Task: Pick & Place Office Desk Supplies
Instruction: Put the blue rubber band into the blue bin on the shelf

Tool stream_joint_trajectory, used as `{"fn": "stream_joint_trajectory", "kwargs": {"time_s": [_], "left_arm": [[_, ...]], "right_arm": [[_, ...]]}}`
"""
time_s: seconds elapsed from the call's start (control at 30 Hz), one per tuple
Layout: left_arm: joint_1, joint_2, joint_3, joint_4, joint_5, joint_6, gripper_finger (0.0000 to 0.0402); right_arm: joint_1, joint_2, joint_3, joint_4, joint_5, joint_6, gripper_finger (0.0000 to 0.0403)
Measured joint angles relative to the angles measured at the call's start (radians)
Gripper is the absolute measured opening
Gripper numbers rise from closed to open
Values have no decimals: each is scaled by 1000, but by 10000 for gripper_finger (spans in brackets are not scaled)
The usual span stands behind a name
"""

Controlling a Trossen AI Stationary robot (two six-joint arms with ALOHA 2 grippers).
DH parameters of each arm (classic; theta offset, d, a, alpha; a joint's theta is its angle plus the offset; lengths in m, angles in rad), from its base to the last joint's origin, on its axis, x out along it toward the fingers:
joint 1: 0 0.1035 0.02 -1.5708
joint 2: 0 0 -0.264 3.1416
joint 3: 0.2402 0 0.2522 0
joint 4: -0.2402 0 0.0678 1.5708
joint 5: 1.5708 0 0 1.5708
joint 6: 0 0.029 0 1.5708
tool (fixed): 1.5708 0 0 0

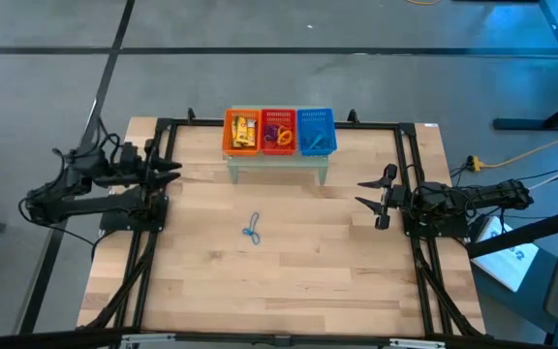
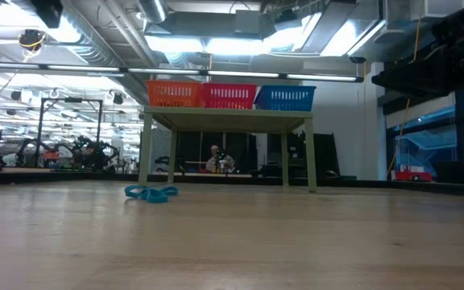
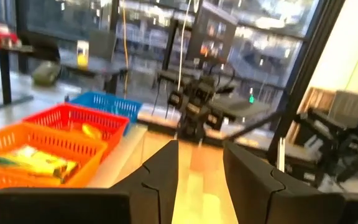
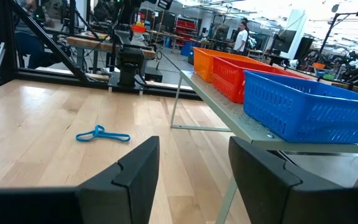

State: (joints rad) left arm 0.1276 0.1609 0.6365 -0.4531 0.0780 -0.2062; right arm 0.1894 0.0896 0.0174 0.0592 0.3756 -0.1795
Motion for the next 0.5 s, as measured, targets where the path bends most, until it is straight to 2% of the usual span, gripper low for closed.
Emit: {"fn": "stream_joint_trajectory", "kwargs": {"time_s": [0.17,0.3,0.4,0.5], "left_arm": [[0,-150,-43,-44,-12,-27,125],[0,-156,-43,-93,-28,-34,125],[0,-127,-36,56,-8,-18,125],[0,-122,-45,33,-25,-10,125]], "right_arm": [[0,0,0,0,0,0,195],[0,0,0,0,0,0,195],[0,0,0,0,1,0,195],[0,0,0,0,1,0,195]]}}
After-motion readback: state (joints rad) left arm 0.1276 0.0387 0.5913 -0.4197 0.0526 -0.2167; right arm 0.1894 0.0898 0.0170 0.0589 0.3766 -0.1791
